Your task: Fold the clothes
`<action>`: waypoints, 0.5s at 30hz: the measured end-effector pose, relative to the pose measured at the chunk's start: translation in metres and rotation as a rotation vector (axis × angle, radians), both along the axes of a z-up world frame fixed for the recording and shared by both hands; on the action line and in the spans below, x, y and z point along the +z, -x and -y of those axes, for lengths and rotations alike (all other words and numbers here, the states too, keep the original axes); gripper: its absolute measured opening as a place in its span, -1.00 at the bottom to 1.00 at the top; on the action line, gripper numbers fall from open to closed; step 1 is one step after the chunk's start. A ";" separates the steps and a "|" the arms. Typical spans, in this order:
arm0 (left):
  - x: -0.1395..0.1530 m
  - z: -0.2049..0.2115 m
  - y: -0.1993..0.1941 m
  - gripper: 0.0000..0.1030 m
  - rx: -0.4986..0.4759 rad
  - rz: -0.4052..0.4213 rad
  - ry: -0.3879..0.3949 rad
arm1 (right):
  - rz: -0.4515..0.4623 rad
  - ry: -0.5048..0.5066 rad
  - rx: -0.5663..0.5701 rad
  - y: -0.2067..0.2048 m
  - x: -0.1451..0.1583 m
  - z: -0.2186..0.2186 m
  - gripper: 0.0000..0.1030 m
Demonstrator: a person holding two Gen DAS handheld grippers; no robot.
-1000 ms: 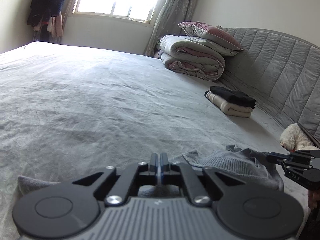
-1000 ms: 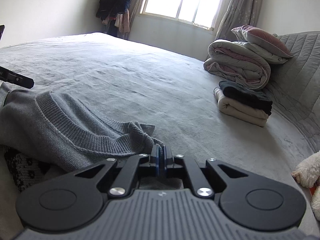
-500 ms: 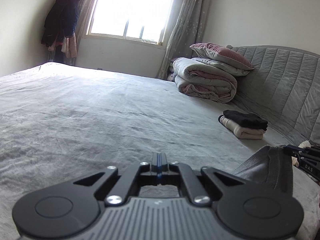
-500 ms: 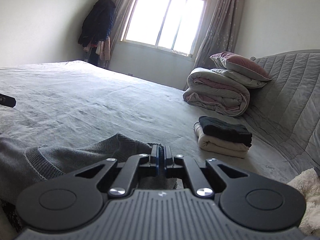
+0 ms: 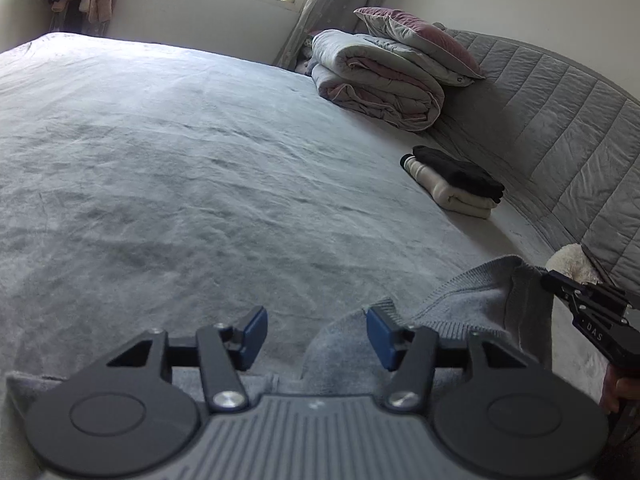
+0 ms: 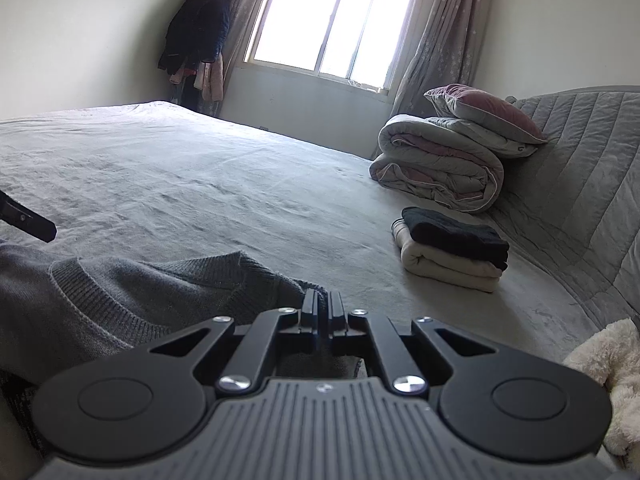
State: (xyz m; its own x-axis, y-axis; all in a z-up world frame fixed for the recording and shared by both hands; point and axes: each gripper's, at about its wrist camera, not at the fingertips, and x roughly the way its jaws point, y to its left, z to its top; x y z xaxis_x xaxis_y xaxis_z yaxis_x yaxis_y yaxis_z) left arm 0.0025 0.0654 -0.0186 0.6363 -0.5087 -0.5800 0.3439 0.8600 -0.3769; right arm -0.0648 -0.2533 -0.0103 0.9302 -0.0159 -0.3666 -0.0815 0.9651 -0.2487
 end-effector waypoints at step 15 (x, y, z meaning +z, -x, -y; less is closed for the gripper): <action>0.017 0.034 0.032 -0.87 0.102 0.216 -0.123 | -0.022 -0.009 -0.010 0.003 -0.010 -0.001 -0.90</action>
State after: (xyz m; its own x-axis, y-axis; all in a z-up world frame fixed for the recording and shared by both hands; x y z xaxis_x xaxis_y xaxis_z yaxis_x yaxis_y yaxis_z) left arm -0.0291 0.0315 -0.0012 0.7964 -0.3698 -0.4785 0.3143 0.9291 -0.1948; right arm -0.0682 -0.2519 -0.0203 0.9218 -0.0215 -0.3870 -0.0774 0.9681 -0.2381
